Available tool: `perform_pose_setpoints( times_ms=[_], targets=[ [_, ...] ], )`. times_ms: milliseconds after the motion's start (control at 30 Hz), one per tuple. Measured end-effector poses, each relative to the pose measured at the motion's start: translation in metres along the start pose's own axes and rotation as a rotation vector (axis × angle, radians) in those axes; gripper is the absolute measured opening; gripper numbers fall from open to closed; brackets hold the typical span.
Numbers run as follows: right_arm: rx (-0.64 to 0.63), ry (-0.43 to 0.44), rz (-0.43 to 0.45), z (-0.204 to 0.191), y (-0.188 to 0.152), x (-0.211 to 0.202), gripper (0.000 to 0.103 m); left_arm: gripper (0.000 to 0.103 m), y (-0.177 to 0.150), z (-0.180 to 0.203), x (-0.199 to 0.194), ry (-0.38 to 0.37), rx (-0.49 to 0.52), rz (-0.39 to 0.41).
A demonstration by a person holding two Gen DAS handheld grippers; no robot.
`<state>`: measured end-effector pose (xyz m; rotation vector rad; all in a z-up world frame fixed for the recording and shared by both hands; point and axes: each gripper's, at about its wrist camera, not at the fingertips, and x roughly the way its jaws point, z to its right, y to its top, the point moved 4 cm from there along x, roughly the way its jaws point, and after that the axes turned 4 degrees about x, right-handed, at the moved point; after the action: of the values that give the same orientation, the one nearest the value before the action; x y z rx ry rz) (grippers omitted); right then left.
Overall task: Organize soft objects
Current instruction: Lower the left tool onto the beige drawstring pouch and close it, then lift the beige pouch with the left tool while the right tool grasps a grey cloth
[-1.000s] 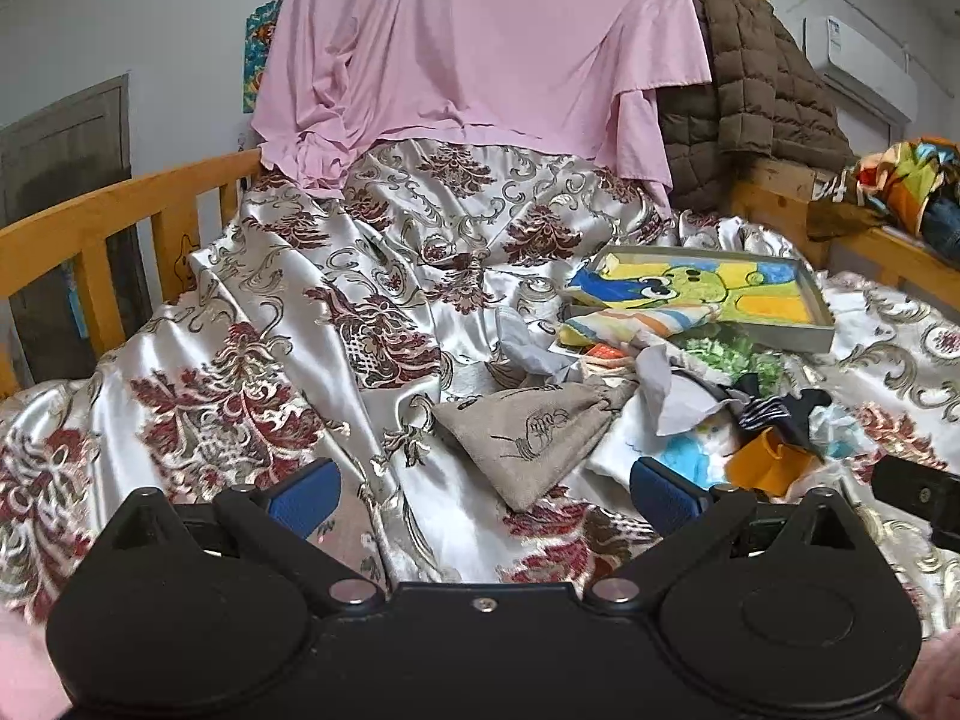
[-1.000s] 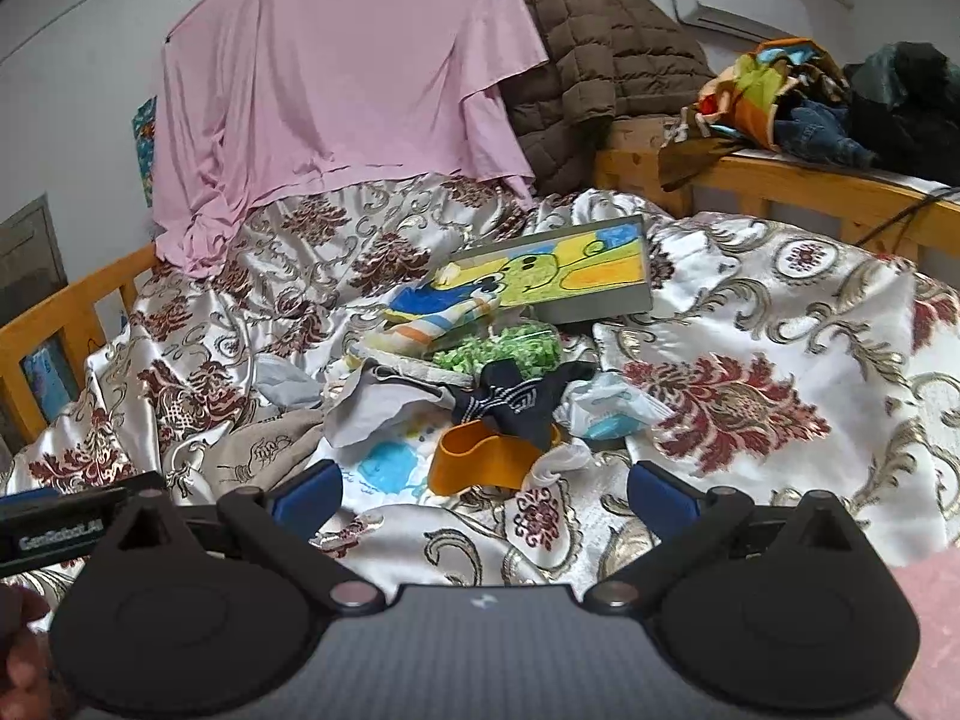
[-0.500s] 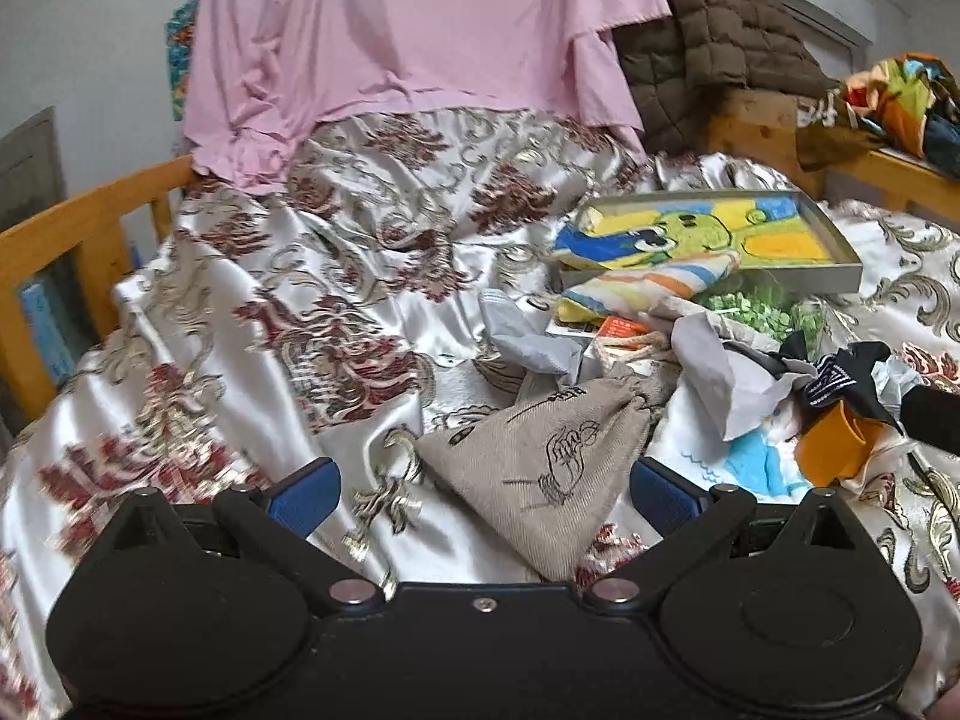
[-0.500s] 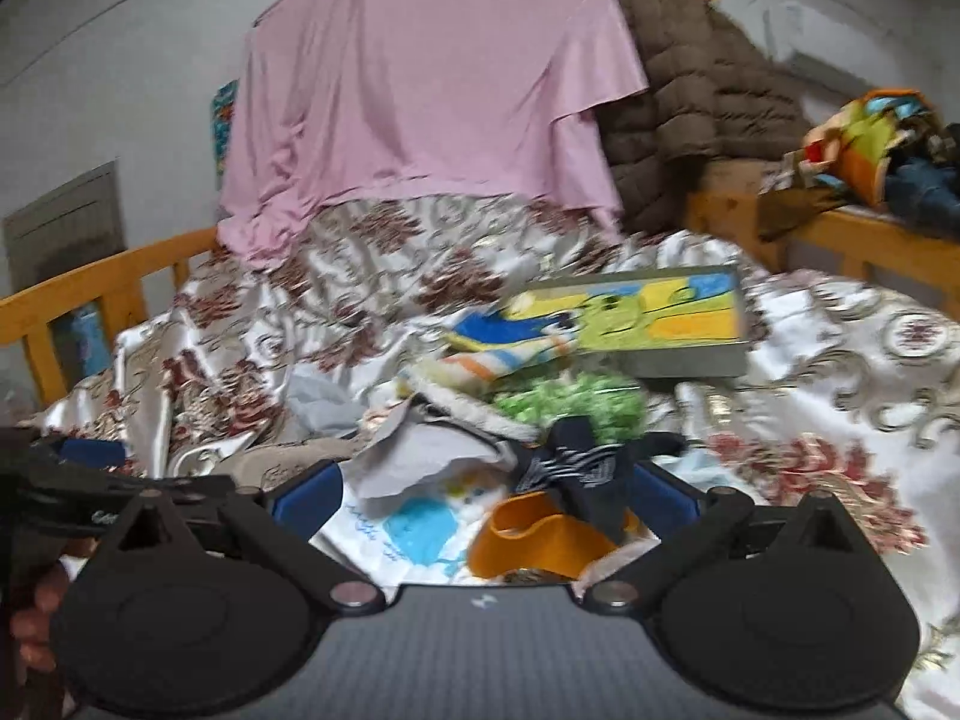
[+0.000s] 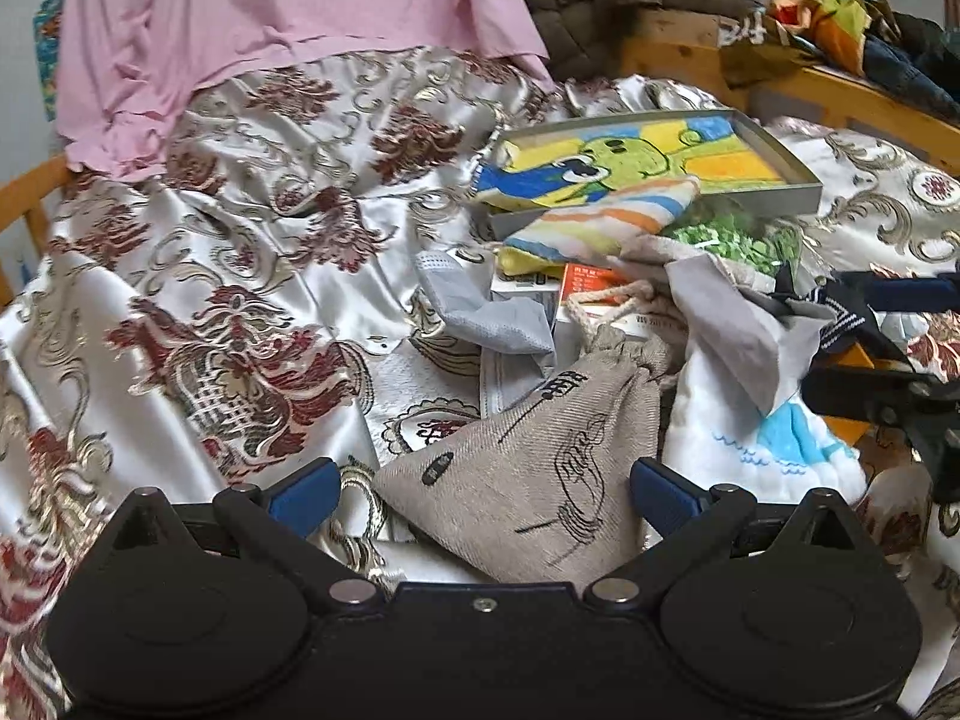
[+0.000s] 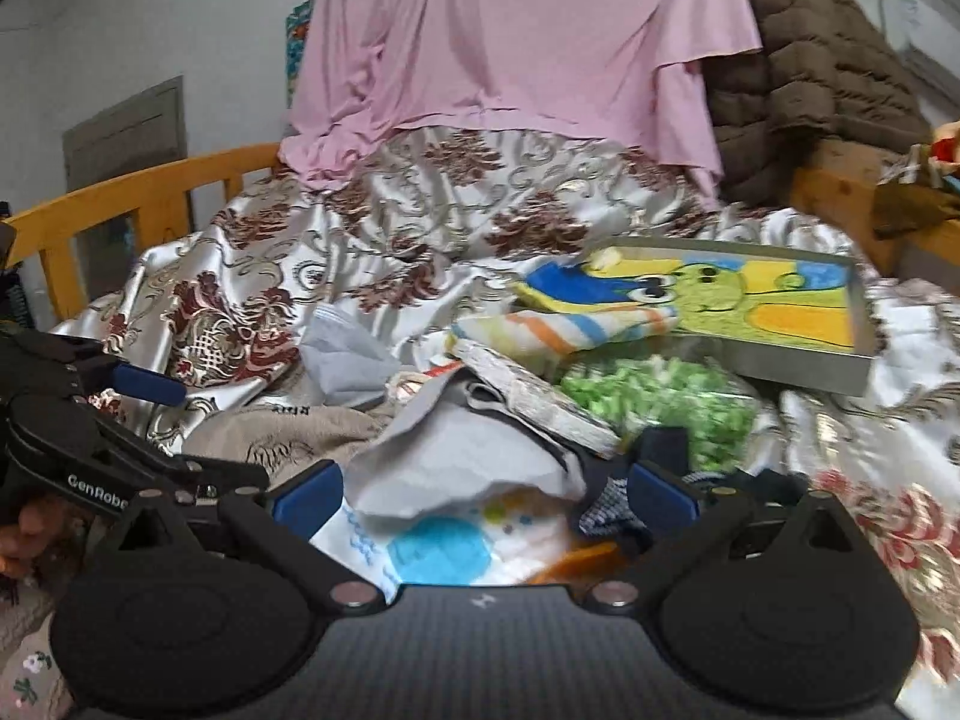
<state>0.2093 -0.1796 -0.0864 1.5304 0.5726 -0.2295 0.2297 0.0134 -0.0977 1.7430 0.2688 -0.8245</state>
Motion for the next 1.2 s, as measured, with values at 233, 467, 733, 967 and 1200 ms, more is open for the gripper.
perform_pose_setpoints(
  times_ms=[233,467,733,967,1200],
  targets=[
    [-0.011,0.054,-0.022,0.002,0.003,0.028,0.102,0.101,0.002,-0.008,0.017,-0.099,0.029,-0.036],
    [0.035,0.087,-0.045,0.007,0.003,0.040,0.093,0.089,0.000,-0.014,0.021,-0.181,-0.028,-0.039],
    [0.046,0.076,-0.057,0.008,0.000,0.042,0.084,0.079,-0.002,-0.015,0.020,-0.242,-0.114,-0.064],
    [0.051,0.058,-0.052,0.006,-0.001,0.038,0.069,0.058,0.001,-0.007,0.014,-0.258,-0.106,-0.051],
    [0.040,0.061,-0.048,0.003,0.000,0.034,0.050,0.045,0.005,-0.005,0.008,-0.218,-0.118,-0.018]
  ],
)
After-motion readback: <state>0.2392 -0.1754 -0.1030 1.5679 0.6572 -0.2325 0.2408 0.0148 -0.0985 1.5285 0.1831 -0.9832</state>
